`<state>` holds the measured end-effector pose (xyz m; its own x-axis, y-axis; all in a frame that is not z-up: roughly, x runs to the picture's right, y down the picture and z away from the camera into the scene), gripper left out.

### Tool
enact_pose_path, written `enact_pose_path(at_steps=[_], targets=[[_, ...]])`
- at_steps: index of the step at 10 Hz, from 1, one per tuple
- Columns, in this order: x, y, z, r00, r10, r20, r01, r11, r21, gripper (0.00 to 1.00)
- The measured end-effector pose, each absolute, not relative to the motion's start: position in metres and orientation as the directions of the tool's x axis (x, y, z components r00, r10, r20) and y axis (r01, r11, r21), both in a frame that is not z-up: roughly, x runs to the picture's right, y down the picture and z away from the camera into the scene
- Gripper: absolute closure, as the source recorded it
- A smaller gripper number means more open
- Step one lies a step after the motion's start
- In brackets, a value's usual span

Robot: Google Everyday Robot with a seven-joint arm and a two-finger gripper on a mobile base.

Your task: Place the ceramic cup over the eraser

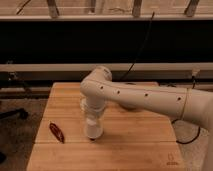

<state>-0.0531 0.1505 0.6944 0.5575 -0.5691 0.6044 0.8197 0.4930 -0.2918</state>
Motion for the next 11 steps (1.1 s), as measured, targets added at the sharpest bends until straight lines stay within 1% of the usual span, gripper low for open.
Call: enact_pose_path(at_steps=[1, 5, 7, 9, 11], targets=[[-0.053, 0.151, 0.695, 0.560, -0.568, 0.603, 0.818, 0.495, -0.293, 0.20], [-0.053, 0.151, 0.697, 0.560, -0.568, 0.603, 0.818, 0.496, -0.292, 0.20], [-0.049, 0.147, 0.691, 0.559, -0.570, 0.602, 0.813, 0.521, -0.261, 0.20], [-0.047, 0.133, 0.677, 0.559, -0.571, 0.601, 0.809, 0.535, -0.244, 0.26], [-0.050, 0.129, 0.674, 0.555, -0.573, 0.603, 0.813, 0.527, -0.248, 0.20]])
